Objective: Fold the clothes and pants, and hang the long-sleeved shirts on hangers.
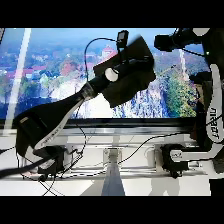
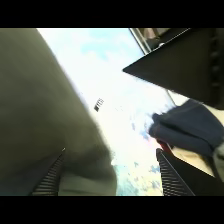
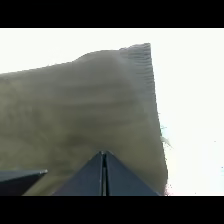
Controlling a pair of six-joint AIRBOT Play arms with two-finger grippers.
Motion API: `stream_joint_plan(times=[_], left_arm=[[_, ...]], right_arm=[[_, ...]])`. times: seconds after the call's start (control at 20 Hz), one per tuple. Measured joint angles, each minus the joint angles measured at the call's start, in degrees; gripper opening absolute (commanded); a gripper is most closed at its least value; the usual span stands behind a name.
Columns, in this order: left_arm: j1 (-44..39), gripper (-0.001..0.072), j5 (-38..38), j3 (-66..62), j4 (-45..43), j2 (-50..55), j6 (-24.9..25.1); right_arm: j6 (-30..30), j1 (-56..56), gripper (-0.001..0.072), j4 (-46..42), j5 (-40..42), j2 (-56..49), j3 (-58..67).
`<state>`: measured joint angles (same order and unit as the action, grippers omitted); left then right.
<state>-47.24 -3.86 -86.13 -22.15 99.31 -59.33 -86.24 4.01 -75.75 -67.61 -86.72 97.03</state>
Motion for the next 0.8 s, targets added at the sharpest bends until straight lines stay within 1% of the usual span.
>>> stream_joint_plan(times=[0.15,0.25,0.35,0.45,0.55,0.6,0.65,0.7,0.75,0.8], left_arm=[[0.9,0.0649,2.0,-0.7,0.2,0.4,0.2],[2.7,0.0649,2.0,-1.0,-0.3,-0.6,0.2],[4.9,0.0648,-0.3,-1.1,-1.6,-2.2,0.2],[7.3,0.0647,-4.1,-1.2,-3.1,-4.3,0.2],[9.4,0.0643,-8.9,-1.2,-4.4,-5.9,0.2],[10.3,0.0642,-10.8,-1.2,-4.7,-6.5,0.2],[11.2,0.0642,-12.5,-1.2,-5.0,-7.0,0.2],[11.9,0.0642,-13.9,-1.2,-5.3,-7.3,0.2],[12.5,0.0642,-15.2,-1.2,-5.5,-7.6,0.2],[12.9,0.0641,-15.9,-1.2,-5.6,-7.8,0.2]], right_arm=[[1.8,-0.3,0.0025,-3.0,1.0,0.0,0.0],[3.1,-0.6,0.0025,-5.9,2.6,-0.7,-0.3],[3.8,-2.0,0.0024,-8.2,5.2,-2.1,-0.9],[4.2,-4.0,0.0023,-9.5,6.3,-4.7,-1.2],[4.3,-7.0,0.0022,-8.9,5.1,-8.3,-1.3],[4.7,-8.6,0.0022,-6.5,3.1,-10.2,-1.4],[6.6,-10.6,0.0024,-1.7,0.5,-12.1,-1.4],[9.6,-12.5,0.0084,4.6,-2.5,-14.0,-1.5],[12.4,-14.3,0.0385,11.4,-5.5,-15.6,-1.5],[14.4,-15.7,0.0579,17.2,-7.4,-16.8,-1.5]])
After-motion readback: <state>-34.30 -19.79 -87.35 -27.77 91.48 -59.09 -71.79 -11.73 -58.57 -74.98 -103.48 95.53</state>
